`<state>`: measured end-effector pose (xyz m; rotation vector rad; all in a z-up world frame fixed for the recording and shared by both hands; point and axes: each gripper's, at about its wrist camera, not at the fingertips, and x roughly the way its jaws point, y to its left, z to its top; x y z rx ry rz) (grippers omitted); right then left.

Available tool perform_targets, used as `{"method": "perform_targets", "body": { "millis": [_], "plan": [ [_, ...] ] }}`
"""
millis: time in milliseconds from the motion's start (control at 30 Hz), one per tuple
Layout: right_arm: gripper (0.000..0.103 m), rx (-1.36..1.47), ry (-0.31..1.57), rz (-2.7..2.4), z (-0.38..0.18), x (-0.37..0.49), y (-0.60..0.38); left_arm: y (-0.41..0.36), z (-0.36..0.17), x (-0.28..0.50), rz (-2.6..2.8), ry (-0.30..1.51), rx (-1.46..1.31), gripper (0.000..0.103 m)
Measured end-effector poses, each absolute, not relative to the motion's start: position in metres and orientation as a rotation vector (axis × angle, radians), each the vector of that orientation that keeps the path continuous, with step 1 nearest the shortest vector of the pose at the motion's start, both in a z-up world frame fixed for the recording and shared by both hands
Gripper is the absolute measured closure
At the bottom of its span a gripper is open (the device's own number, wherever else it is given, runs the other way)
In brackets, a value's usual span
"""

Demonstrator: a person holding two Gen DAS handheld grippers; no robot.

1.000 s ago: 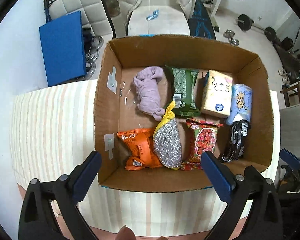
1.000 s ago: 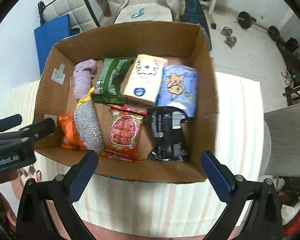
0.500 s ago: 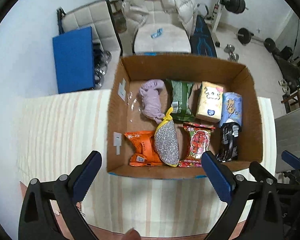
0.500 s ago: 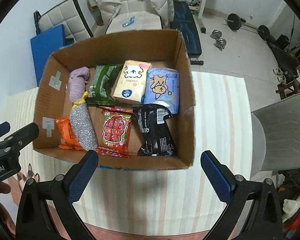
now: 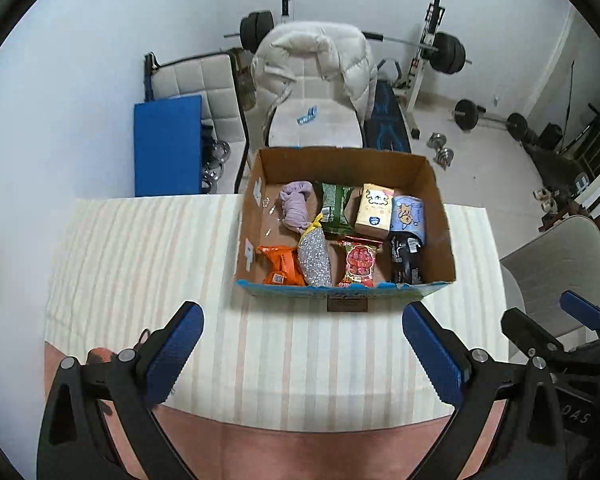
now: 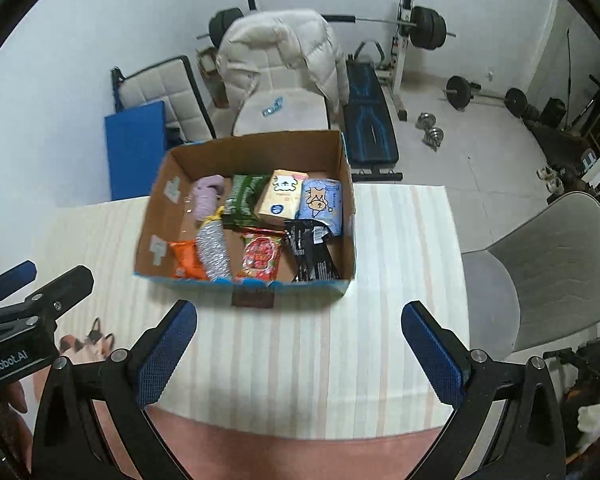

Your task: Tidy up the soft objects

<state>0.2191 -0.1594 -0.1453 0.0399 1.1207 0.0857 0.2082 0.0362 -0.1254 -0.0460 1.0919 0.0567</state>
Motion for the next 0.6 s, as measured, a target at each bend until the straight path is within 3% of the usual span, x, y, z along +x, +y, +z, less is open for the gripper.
{"method": "perform_targets", "body": {
  "millis": [600],
  "plan": [
    [0.0,0.026,0.969,0.119,-0.041,0.102,-0.167,0.023,-0.053,0.113,0.006,1.008,-0.04,0.001]
  ]
}}
